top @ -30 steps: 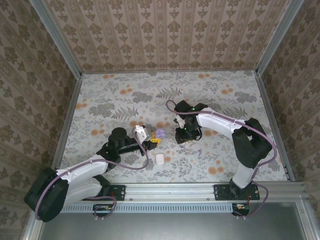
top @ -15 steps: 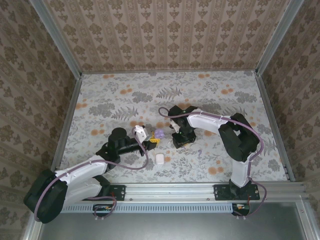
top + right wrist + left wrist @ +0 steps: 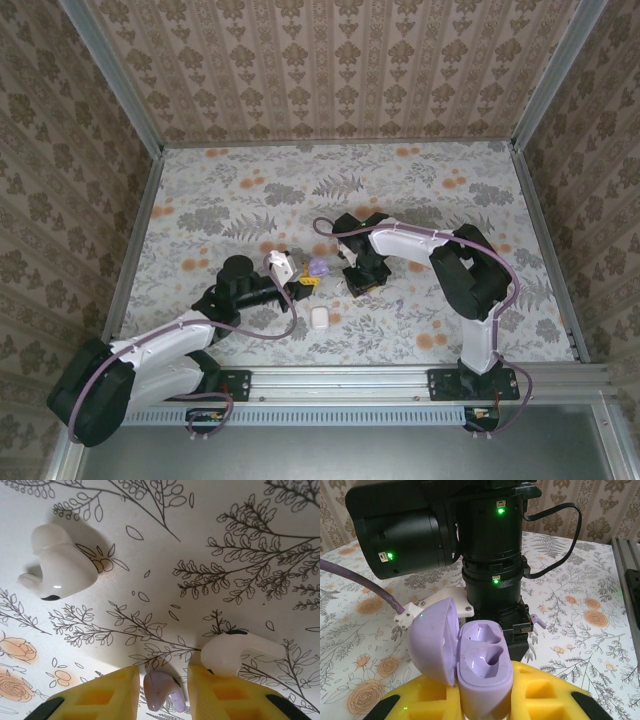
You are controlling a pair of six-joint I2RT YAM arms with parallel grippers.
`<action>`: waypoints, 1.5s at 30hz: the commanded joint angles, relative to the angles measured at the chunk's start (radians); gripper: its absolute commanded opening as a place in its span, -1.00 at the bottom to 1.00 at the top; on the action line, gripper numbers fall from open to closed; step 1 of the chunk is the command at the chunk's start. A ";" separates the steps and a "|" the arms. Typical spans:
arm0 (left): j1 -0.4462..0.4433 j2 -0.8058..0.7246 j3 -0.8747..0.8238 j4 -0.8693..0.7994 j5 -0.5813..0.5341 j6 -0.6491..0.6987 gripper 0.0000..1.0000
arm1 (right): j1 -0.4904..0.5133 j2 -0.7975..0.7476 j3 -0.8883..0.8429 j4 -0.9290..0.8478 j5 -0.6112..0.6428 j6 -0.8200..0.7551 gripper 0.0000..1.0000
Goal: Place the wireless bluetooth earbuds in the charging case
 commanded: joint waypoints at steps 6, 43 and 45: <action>0.008 -0.018 -0.015 -0.003 -0.003 0.002 -0.73 | 0.010 -0.001 -0.009 -0.034 0.071 0.009 -0.53; 0.004 0.481 0.128 0.493 0.052 -0.165 -0.75 | -0.199 -0.732 -0.634 1.193 -0.460 0.201 -0.62; 0.003 0.493 0.137 0.503 0.060 -0.175 -0.75 | -0.197 -0.739 -0.659 1.264 -0.477 0.206 -0.63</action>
